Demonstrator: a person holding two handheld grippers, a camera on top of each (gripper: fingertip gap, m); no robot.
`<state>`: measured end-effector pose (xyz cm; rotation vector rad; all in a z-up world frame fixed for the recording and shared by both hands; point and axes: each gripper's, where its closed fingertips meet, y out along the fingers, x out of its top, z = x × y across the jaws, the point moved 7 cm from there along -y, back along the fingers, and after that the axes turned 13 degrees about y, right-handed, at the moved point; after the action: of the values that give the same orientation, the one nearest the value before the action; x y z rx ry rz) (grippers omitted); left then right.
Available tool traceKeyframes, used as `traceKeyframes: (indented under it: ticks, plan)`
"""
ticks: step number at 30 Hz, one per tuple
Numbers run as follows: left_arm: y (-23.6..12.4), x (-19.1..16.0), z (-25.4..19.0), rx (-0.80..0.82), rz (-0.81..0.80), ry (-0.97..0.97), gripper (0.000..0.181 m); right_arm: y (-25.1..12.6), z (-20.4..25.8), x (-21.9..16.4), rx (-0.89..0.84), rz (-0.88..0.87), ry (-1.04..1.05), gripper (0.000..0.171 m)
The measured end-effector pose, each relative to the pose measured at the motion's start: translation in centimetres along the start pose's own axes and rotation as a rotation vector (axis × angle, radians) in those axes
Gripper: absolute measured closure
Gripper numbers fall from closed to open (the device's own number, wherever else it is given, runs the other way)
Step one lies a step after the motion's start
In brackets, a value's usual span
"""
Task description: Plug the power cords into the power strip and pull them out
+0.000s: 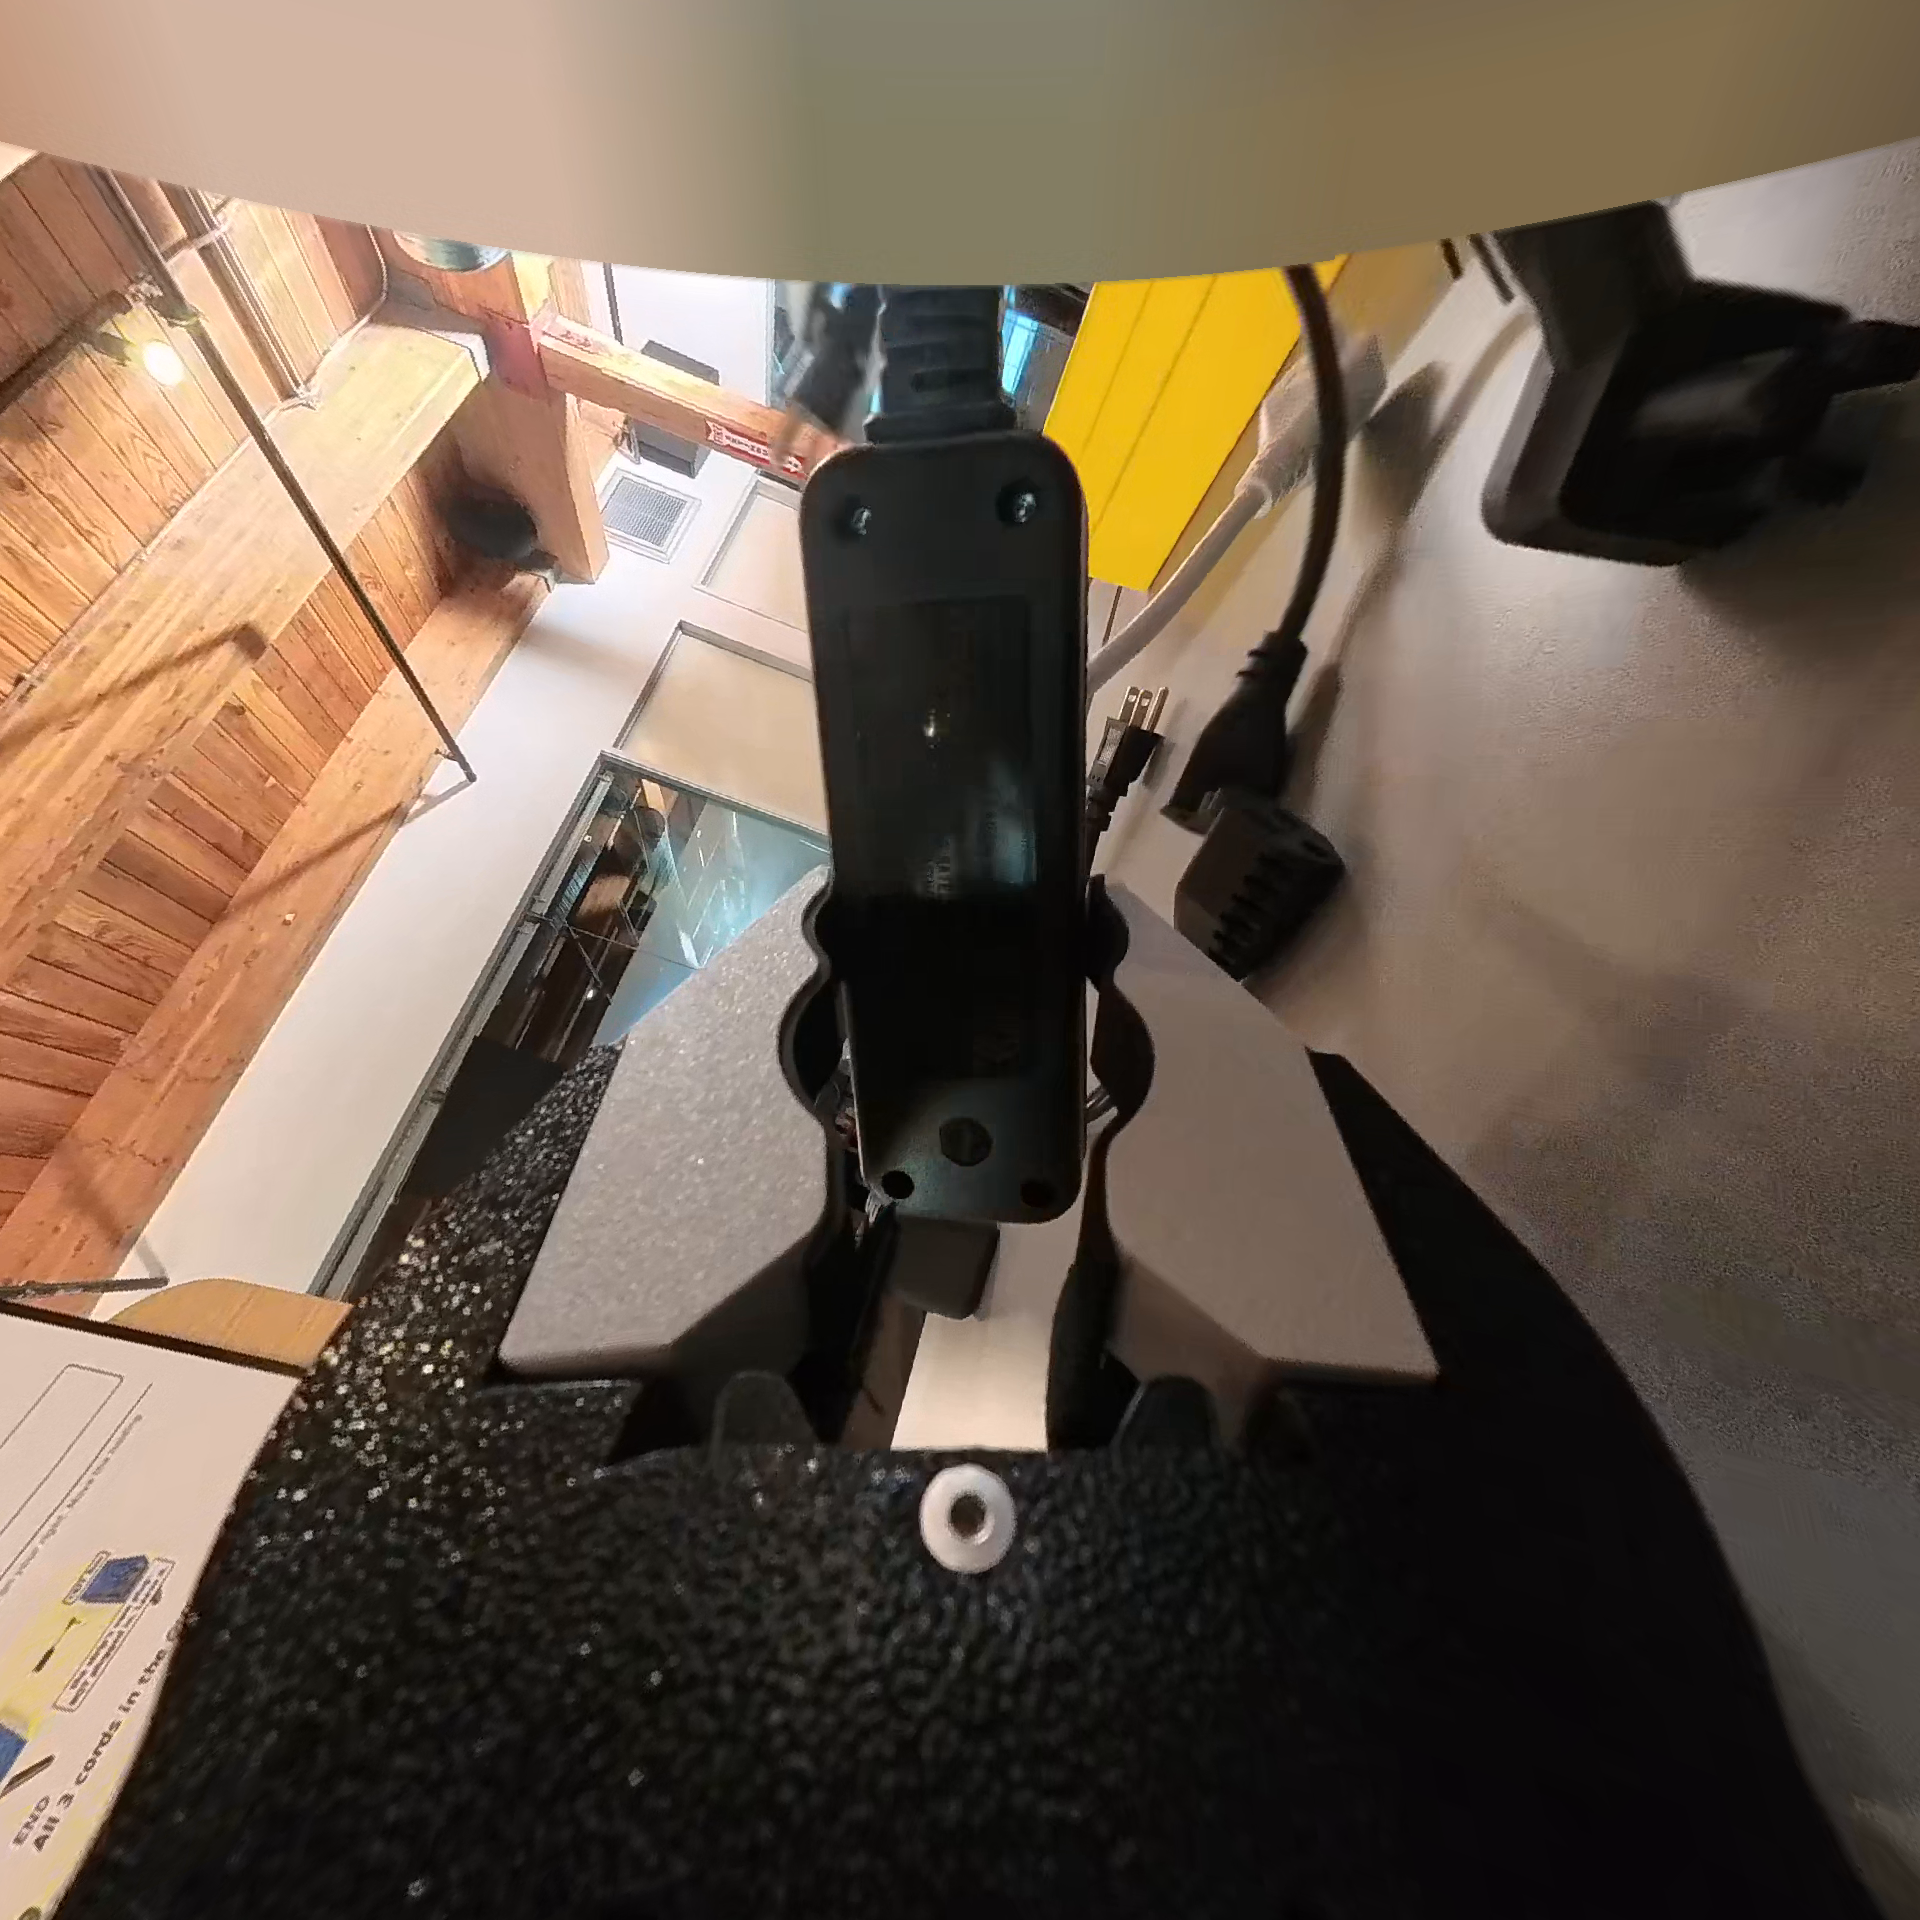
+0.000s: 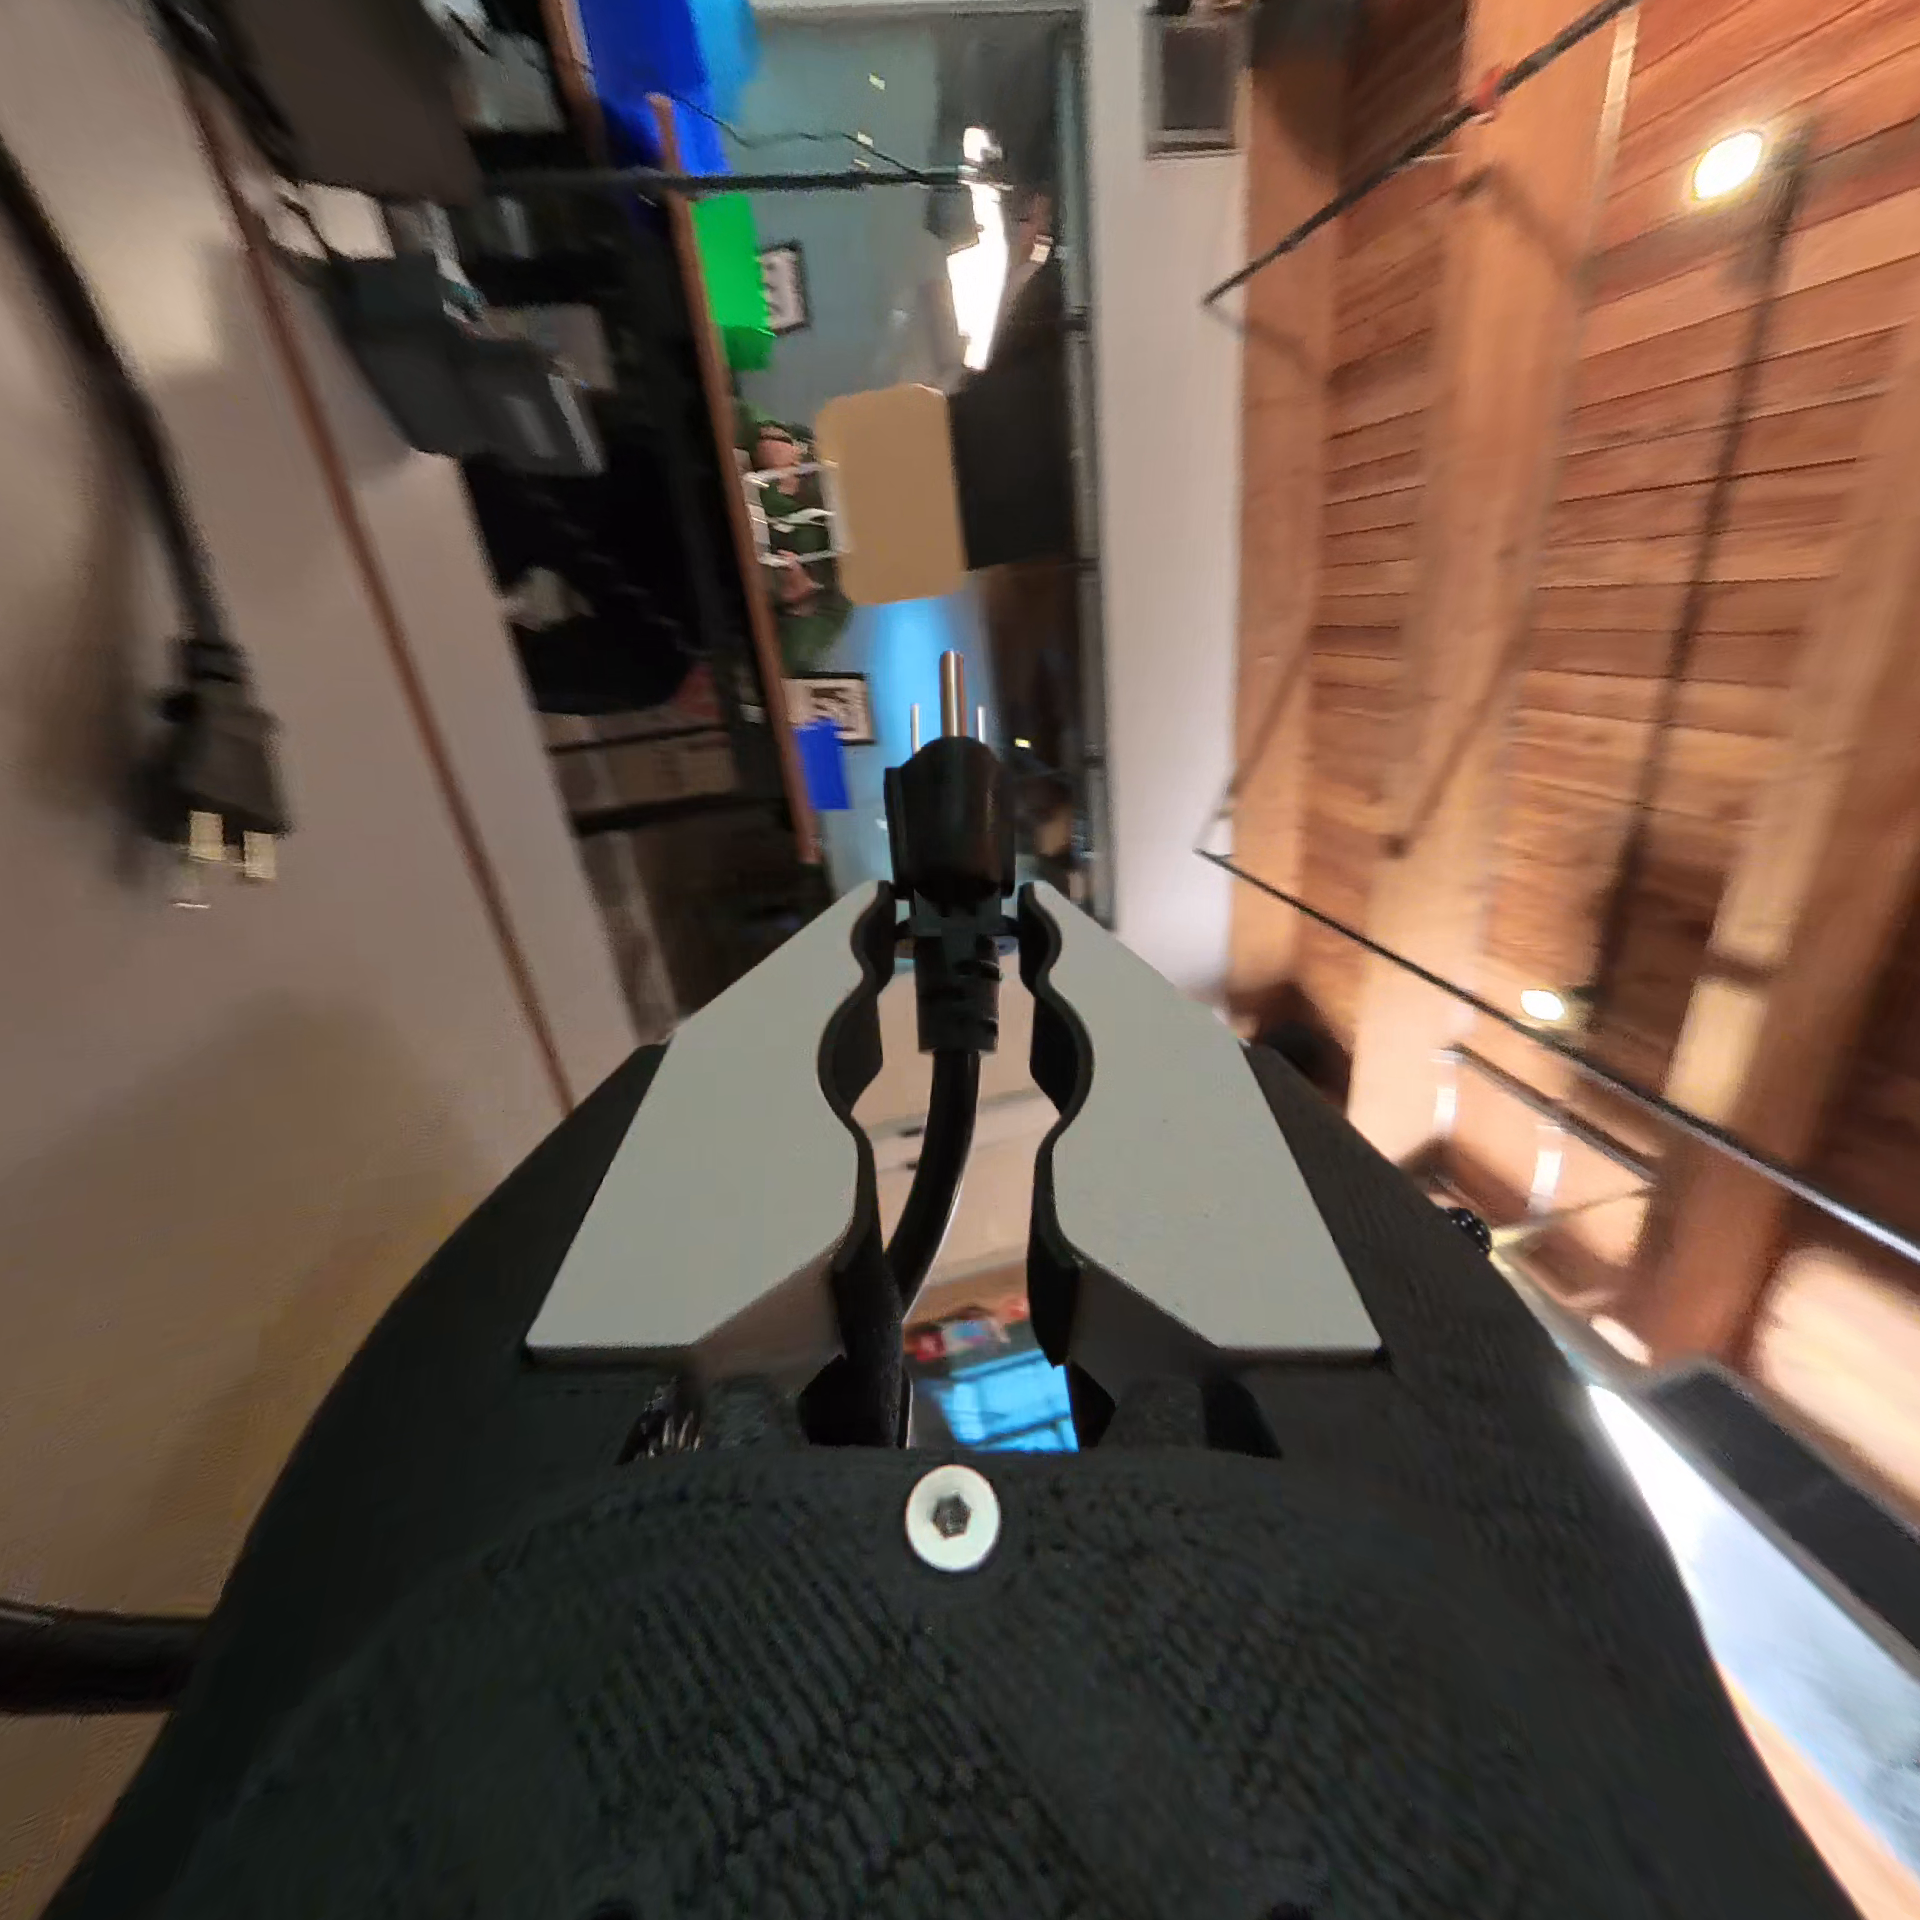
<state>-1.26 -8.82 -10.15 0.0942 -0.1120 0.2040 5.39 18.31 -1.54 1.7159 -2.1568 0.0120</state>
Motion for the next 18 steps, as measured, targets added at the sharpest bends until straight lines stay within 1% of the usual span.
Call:
traceKeyframes:
  ticks: [9, 13, 16, 18]
  plan:
    - [-0.1, 0.2, 0.1, -0.007, -0.033, -0.03, 0.139, -1.9, -8.7, 1.1, -0.325, -0.005, -0.149, 0.15]
    - [-0.3, 0.4, -0.1, -0.034, -0.07, -0.05, 0.139, -2.6, -10.8, 1.3, -0.347, -0.009, -0.152, 0.15]
    - [-0.5, 0.5, 0.1, -0.047, -0.111, -0.103, 0.138, -3.0, -11.1, 1.3, -0.268, -0.02, -0.103, 0.15]
    - [-0.6, 0.8, 0.2, -0.062, -0.154, -0.138, 0.139, -3.5, -11.5, 1.4, -0.272, -0.019, -0.121, 0.15]
